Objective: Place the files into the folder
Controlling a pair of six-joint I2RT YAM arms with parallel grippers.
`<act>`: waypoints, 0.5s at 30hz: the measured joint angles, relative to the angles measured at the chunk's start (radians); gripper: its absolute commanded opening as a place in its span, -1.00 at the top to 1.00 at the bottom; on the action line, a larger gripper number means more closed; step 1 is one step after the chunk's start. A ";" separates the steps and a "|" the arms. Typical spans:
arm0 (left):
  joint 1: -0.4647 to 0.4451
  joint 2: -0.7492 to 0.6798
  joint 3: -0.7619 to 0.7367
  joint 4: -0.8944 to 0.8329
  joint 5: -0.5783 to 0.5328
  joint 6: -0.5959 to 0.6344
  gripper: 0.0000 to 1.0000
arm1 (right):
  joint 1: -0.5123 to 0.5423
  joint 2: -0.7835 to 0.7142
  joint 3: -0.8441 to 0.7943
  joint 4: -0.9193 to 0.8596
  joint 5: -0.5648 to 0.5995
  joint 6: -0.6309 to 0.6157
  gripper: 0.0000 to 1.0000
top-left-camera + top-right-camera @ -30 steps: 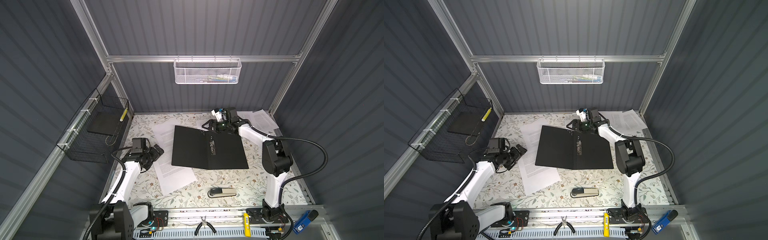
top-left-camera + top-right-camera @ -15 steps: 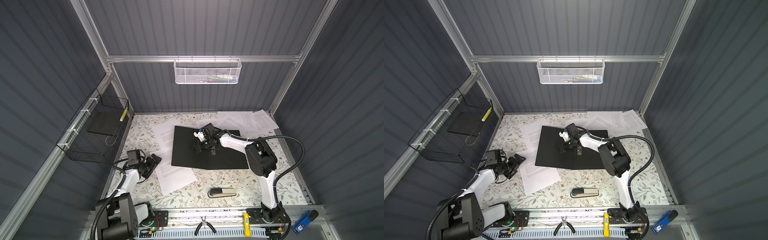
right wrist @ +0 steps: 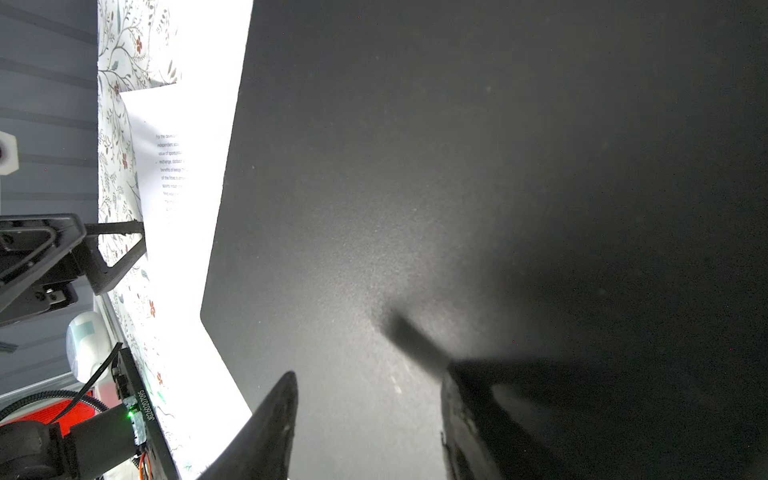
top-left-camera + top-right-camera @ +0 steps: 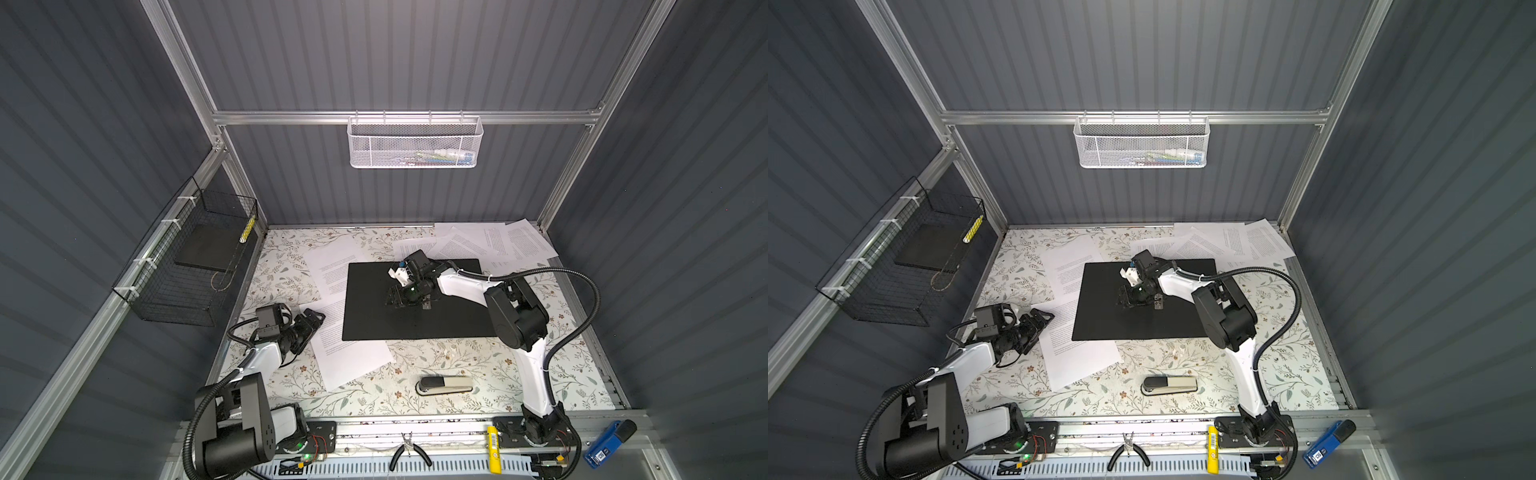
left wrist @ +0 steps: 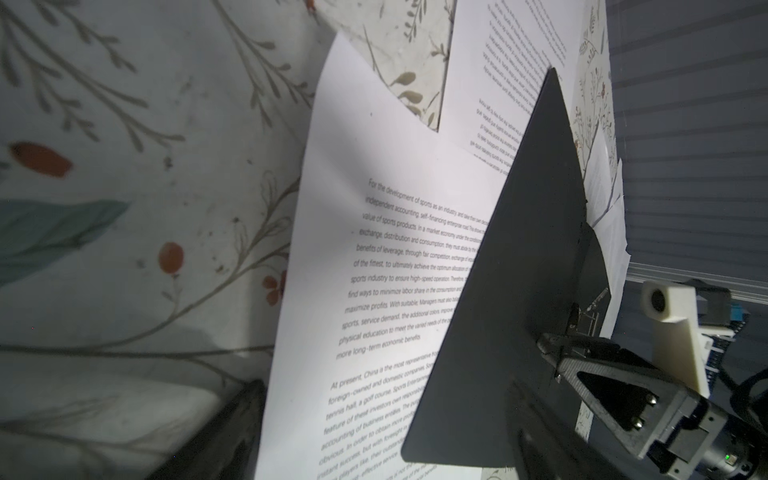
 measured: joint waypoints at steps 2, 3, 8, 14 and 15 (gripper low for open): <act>0.000 0.001 -0.008 0.018 0.005 -0.006 -0.59 | 0.000 0.001 0.000 0.000 -0.004 0.000 -0.10; 0.000 0.003 -0.013 0.025 0.006 -0.010 -0.49 | 0.000 0.002 0.000 0.002 -0.008 0.000 -0.09; 0.002 0.024 -0.023 0.047 0.006 -0.027 0.01 | 0.001 0.006 0.000 0.008 -0.025 0.005 -0.09; 0.003 0.068 -0.026 0.064 -0.001 -0.038 0.41 | 0.001 0.014 0.000 0.018 -0.048 0.012 -0.08; 0.003 0.076 -0.025 0.068 -0.002 -0.041 0.49 | 0.001 0.015 0.000 0.019 -0.050 0.012 -0.08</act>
